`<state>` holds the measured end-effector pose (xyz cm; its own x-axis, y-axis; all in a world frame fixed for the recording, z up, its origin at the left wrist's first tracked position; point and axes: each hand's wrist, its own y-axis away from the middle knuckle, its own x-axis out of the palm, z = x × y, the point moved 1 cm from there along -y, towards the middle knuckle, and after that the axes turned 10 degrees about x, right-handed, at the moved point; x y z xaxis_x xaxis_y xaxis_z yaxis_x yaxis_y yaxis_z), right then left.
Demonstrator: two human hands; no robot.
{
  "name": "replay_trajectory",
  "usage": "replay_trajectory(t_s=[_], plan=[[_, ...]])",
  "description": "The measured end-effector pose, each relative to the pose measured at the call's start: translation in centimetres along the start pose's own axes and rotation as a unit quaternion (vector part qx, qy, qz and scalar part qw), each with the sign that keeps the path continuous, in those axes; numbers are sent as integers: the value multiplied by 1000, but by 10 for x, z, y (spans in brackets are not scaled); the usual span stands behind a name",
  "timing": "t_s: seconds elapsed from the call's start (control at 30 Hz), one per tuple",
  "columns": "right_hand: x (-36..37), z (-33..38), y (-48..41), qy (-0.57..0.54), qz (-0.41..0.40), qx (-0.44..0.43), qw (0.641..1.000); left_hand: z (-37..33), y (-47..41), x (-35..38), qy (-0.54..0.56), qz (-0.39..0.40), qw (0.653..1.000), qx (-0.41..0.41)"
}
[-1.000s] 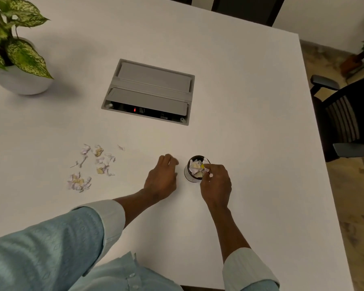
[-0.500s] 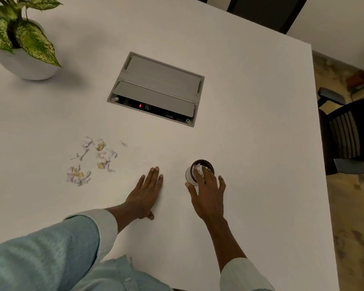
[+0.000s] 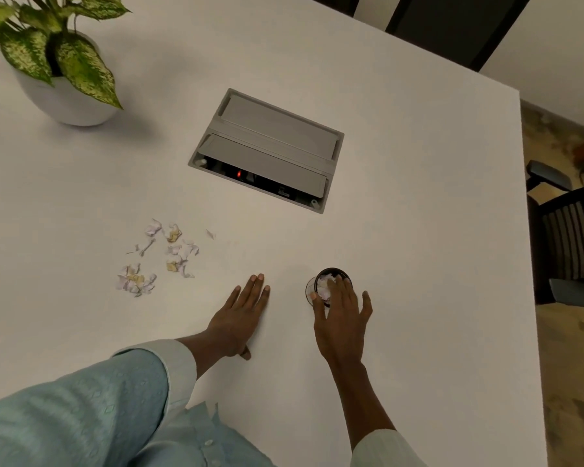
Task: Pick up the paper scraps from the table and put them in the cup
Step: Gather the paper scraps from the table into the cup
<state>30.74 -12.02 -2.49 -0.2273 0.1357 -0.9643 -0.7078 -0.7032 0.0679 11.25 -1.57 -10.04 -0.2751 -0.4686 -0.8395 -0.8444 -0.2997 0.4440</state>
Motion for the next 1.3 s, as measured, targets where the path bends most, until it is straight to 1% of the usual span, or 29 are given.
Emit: replay_trajectory(t_s=[0.1, 0.17, 0.23, 0.3, 0.4, 0.57, 0.67, 0.77, 0.87, 0.97, 1.03, 1.17, 1.3], plan=[[-5, 6, 4, -25, -84, -43, 995, 8, 6, -5, 11, -12, 1000, 20], [-6, 15, 7, -33, -99, -68, 992, 17, 14, -11, 32, -17, 999, 35], [-4, 30, 11, -43, -95, -99, 990, 27, 24, -15, 62, -30, 997, 37], [0, 49, 16, -65, -76, -131, 986, 37, 36, -16, 81, -45, 995, 23], [7, 81, 22, -98, -10, -147, 984, 50, 57, -13, 87, -66, 994, 3], [37, 123, 27, -64, 117, -176, 975, 78, 100, -2, 91, -154, 983, -37], [58, 140, 25, -34, 185, -191, 964, 93, 120, -2, 65, -207, 971, -102], [75, 156, 21, -9, 231, -197, 953, 109, 137, -6, 68, -225, 951, -200], [87, 172, 17, 17, 253, -207, 945, 129, 151, -6, 108, -229, 928, -272], [95, 190, 9, 37, 272, -218, 937, 145, 159, 0, 153, -239, 907, -309], [99, 203, 3, 47, 280, -229, 931, 151, 160, 5, 177, -251, 900, -311], [109, 230, -6, 76, 281, -265, 919, 160, 153, 9, 185, -261, 894, -315], [117, 250, -15, 103, 269, -310, 906, 162, 140, 2, 188, -260, 896, -307]])
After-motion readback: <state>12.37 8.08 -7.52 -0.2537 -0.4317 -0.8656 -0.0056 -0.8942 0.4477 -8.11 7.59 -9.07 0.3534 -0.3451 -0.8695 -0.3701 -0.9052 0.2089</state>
